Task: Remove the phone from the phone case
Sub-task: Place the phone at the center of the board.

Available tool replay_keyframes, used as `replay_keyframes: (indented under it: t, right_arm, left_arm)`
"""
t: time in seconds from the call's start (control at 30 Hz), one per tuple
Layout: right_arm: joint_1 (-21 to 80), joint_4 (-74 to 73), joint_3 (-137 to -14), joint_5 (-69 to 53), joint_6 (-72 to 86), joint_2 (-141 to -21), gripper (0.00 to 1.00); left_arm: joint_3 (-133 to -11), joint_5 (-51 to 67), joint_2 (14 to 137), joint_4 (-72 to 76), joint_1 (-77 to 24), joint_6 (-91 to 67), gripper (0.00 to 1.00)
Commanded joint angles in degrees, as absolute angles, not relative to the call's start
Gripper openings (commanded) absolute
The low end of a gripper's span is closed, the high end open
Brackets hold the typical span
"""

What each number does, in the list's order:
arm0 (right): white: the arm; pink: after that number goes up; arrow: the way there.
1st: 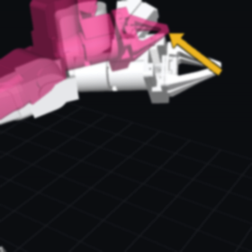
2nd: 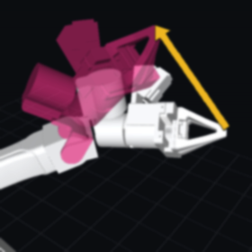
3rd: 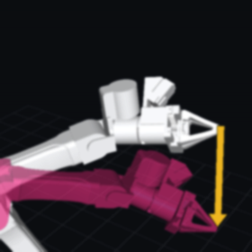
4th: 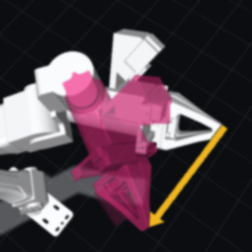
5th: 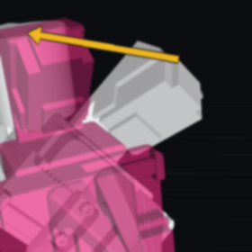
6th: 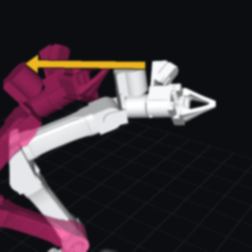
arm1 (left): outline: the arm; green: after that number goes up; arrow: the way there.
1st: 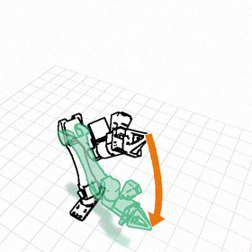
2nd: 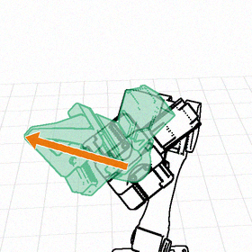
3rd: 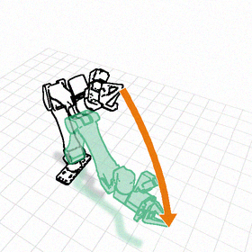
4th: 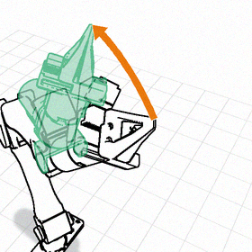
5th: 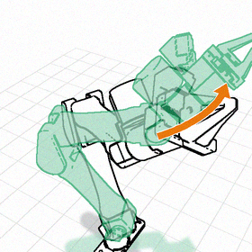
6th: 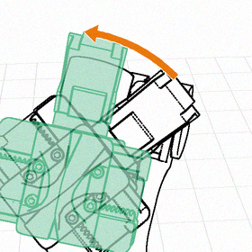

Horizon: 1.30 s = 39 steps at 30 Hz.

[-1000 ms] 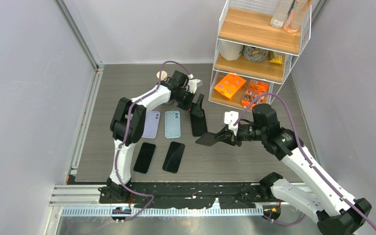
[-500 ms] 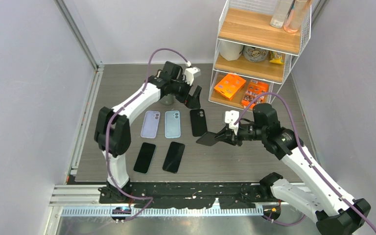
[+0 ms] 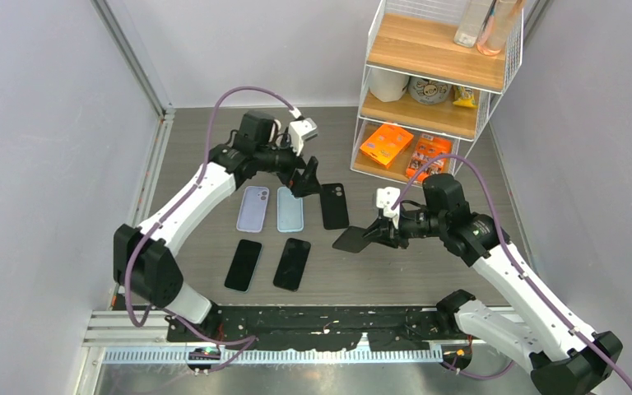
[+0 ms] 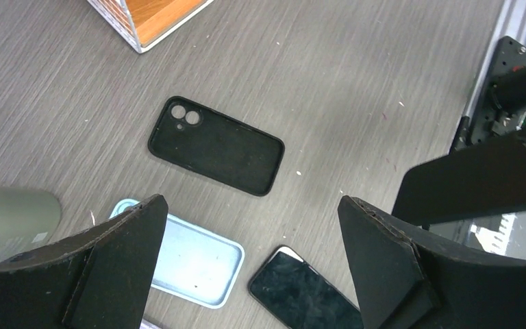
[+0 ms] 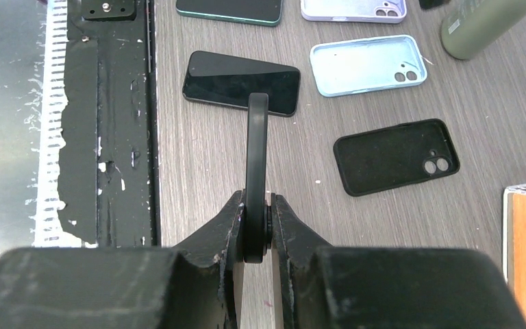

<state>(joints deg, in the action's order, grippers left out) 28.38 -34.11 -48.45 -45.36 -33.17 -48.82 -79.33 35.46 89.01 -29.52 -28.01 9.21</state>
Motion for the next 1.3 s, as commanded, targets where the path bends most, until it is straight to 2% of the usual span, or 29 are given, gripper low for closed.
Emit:
replay_keyframes:
  t: [0.0, 0.5, 0.8, 1.27]
  right_arm:
    - [28.22, -34.66, -52.84, -47.75, -35.03, -49.86, 0.05]
    - [28.22, -34.80, -51.30, -52.61, -32.85, -54.55, 0.05]
    - [28.21, -31.24, -52.52, -58.73, -29.40, -59.45, 0.05]
    - [28.23, -29.83, -53.88, -60.32, -27.87, -63.39, 0.05]
  left_arm:
    - [-77.11, 41.86, 83.40, -30.60, -25.68, 11.87, 0.99]
    - [-63.83, 60.55, 71.83, -33.98, -25.15, 20.55, 0.96]
    - [-54.96, 58.10, 70.38, -17.66, -33.17, 15.00, 0.95]
    - [-51.26, 55.23, 78.98, -0.36, -40.43, 0.43, 0.83]
